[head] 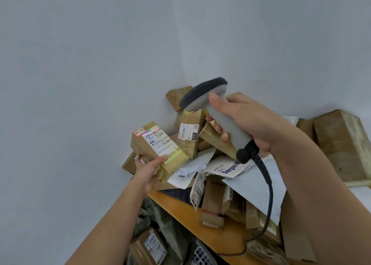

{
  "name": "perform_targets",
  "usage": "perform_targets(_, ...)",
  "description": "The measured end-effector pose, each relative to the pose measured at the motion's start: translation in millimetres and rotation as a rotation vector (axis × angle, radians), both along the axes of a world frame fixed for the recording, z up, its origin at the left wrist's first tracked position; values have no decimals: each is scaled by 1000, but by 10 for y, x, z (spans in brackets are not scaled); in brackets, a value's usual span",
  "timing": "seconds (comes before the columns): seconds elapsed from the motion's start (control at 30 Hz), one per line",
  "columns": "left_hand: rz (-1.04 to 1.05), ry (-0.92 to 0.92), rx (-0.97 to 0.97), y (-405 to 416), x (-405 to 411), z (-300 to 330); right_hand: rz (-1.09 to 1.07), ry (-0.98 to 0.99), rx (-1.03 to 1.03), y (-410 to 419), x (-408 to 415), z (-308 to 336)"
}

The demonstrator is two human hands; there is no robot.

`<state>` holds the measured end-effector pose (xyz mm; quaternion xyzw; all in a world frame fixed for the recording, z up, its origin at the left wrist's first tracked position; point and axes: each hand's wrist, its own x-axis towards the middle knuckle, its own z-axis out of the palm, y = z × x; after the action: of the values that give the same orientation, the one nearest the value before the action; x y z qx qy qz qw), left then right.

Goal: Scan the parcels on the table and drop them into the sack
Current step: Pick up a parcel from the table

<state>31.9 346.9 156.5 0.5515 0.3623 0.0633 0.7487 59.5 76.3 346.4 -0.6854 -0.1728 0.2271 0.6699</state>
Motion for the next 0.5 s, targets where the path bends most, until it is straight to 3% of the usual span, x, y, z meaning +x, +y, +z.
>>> perform_targets(0.2,23,83,10,137,-55,-88,27,-25,-60,-78,-112,122)
perform_targets(0.5,97,56,32,76,-168,-46,27,-53,-88,-154,-266,250)
